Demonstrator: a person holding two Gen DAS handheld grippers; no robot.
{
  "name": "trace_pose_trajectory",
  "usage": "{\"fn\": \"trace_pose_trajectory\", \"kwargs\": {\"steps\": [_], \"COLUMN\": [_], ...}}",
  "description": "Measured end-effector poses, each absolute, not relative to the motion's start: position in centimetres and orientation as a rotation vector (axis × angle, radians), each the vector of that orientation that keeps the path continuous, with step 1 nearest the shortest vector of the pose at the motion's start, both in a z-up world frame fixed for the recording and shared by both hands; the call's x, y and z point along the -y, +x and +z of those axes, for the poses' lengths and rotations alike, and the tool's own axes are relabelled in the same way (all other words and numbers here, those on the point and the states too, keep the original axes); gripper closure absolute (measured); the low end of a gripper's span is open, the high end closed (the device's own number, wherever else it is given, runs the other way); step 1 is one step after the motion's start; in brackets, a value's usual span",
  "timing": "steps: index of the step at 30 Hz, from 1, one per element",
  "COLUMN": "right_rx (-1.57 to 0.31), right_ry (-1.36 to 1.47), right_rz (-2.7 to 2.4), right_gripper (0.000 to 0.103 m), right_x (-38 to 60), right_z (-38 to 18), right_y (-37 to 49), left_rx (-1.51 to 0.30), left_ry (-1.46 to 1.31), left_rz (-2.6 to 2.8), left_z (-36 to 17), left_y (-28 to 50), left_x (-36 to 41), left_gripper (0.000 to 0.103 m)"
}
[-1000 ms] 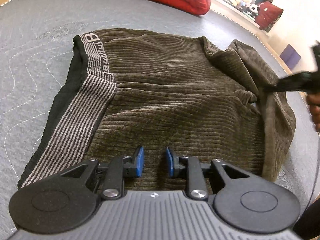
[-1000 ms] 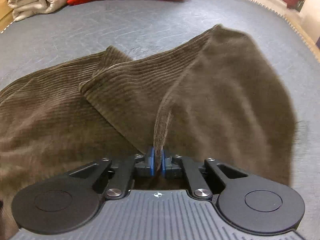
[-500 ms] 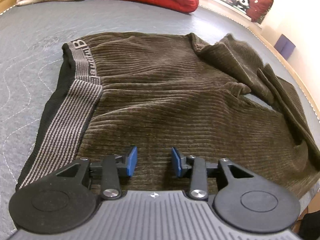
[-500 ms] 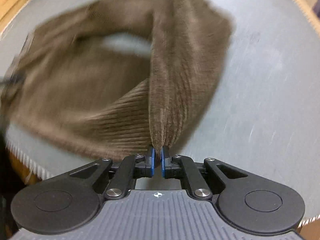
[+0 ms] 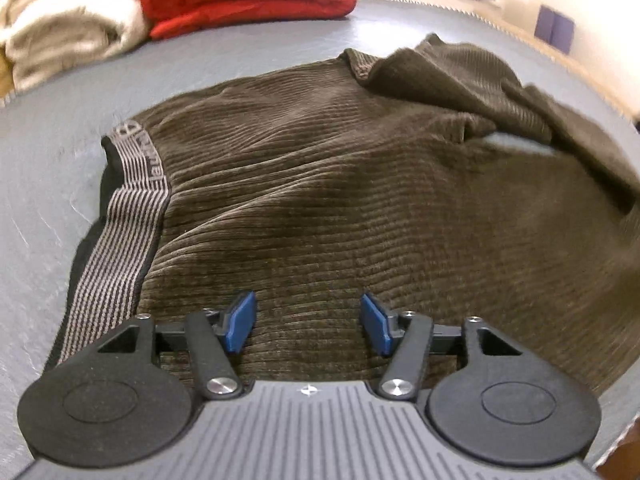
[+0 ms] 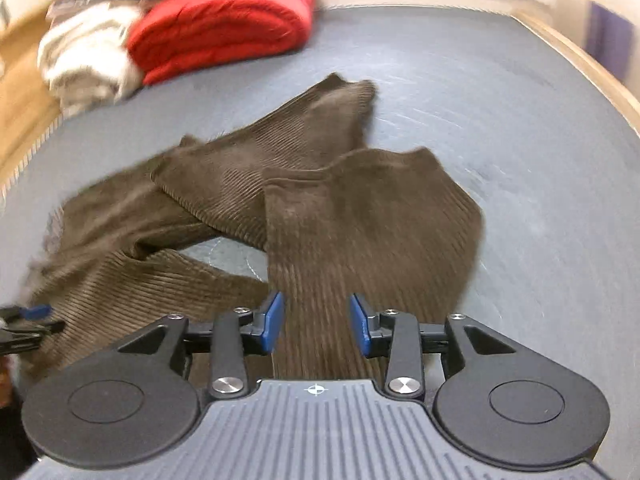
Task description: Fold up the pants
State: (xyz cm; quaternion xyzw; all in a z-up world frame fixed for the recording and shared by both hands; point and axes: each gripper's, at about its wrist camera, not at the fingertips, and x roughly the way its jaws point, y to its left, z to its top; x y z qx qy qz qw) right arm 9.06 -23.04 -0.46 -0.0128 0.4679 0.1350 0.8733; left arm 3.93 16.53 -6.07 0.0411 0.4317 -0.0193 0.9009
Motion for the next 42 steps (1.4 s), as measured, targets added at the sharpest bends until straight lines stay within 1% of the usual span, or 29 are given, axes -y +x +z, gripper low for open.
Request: {"fn": "trace_pose_trajectory", "kwargs": {"steps": [4,6,9,12,14,15,16,17,19,24,27,29,31,33,34,35,39,42], "right_rx": [-1.002,-1.023,-1.042,-1.065,-1.075,-1.078,-1.078,-1.075,-1.034,-0.887,-0.856,-0.892,-1.01,-1.153,-1.193,-1.194,-1.166,-1.064], "right_ry": [-0.164,-0.23,-0.325,-0.421,-0.482,-0.495,-0.489,-0.452,-0.359,-0.108,0.032,0.123,0.236,0.409,0.487,0.56,0.58,0.612], "right_rz": [0.274,0.247,0.266,0.294,0.287,0.278,0.264,0.245,0.213,0.056,-0.107,-0.251,-0.366,-0.469,-0.499,-0.501,-0.509,-0.552], "right_gripper": [0.056,0.055,0.051,0.05,0.056,0.062,0.08,0.092,0.095,0.096,0.096,0.097,0.097,0.097,0.097,0.097,0.095,0.089], "right_x": [18.5,16.6,14.1,12.0,11.6,11.8,12.2,13.1,15.6,25.9,33.9,39.8,45.1,49.5,50.9,51.8,52.0,52.6], "right_z": [-2.9,-4.6,-6.4,-8.0,-8.9,-9.1,-9.1,-8.5,-6.5,-0.8,0.2,-0.6,-2.7,-5.3,-6.2,-6.6,-6.0,-4.9], "right_y": [13.1,15.1,16.4,17.2,17.2,17.2,17.1,17.1,16.5,12.4,8.1,4.4,1.2,-2.0,-3.3,-4.3,-4.3,-3.4], "left_rx": [-0.9,-0.923,-0.946,-0.956,-0.955,-0.956,-0.956,-0.955,-0.952,-0.943,-0.938,-0.937,-0.939,-0.941,-0.941,-0.94,-0.931,-0.925], "left_ry": [0.101,0.11,0.125,0.144,0.148,0.147,0.143,0.14,0.139,0.118,0.117,0.118,0.109,0.093,0.091,0.092,0.101,0.099], "left_rz": [0.006,0.024,0.036,0.047,0.054,0.054,0.053,0.051,0.05,0.061,0.062,0.058,0.053,0.05,0.054,0.058,0.059,0.054], "left_z": [-6.0,-5.9,-5.5,-5.4,-5.4,-5.5,-5.5,-5.6,-5.6,-5.7,-5.8,-5.9,-5.9,-6.0,-6.1,-6.1,-6.1,-6.2], "left_y": [3.1,2.4,1.1,0.4,0.3,0.3,0.4,0.4,0.5,0.7,0.9,1.1,1.4,1.8,1.9,1.9,1.6,1.5], "left_x": [-15.7,-15.3,-14.5,-13.8,-13.7,-13.8,-13.9,-13.9,-13.8,-13.9,-13.8,-13.7,-13.8,-13.8,-13.8,-13.7,-13.5,-13.7], "left_gripper": [0.039,0.038,0.036,0.035,0.034,0.033,0.033,0.032,0.031,0.028,0.027,0.026,0.025,0.024,0.024,0.023,0.023,0.023]}}
